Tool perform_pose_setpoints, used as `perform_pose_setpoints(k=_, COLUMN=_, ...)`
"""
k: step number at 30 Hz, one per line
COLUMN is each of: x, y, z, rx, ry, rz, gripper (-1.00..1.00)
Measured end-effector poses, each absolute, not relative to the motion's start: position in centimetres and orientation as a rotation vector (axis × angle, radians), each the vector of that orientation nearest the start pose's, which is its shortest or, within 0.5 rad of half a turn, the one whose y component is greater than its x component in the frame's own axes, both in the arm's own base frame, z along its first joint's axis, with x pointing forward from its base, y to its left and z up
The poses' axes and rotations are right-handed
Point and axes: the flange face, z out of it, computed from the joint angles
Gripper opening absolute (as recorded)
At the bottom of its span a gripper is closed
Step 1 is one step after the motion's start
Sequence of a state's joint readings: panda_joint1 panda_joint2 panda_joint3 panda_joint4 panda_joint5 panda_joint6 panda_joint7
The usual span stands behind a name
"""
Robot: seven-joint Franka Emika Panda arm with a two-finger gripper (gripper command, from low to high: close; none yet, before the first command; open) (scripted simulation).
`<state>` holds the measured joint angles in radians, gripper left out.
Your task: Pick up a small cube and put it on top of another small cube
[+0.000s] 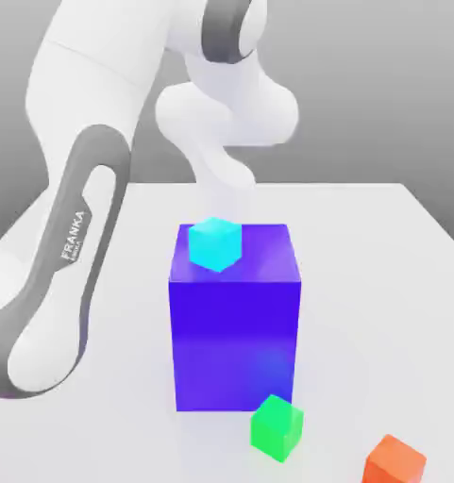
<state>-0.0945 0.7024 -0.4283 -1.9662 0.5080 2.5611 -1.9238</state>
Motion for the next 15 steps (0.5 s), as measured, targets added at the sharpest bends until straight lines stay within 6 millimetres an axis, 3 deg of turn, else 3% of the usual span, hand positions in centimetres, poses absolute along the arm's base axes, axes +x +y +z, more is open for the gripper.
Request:
perform_pose_setpoints(k=3, x=52.0, y=-30.3, z=18.6, rx=-2.709, ry=-1.593, rz=0.008, gripper=-1.00)
perform_pose_setpoints(k=5, x=52.0, y=-28.4, z=20.4, rx=-2.688, ry=-1.639, rz=0.031, gripper=-1.00)
perform_pose_setpoints(k=10, x=51.9, y=-22.8, z=23.4, rx=-2.597, ry=-1.794, rz=0.089, gripper=-1.00)
perform_pose_setpoints(k=15, x=51.1, y=-16.8, z=25.0, rx=-2.458, ry=-1.982, rz=0.129, gripper=-1.00)
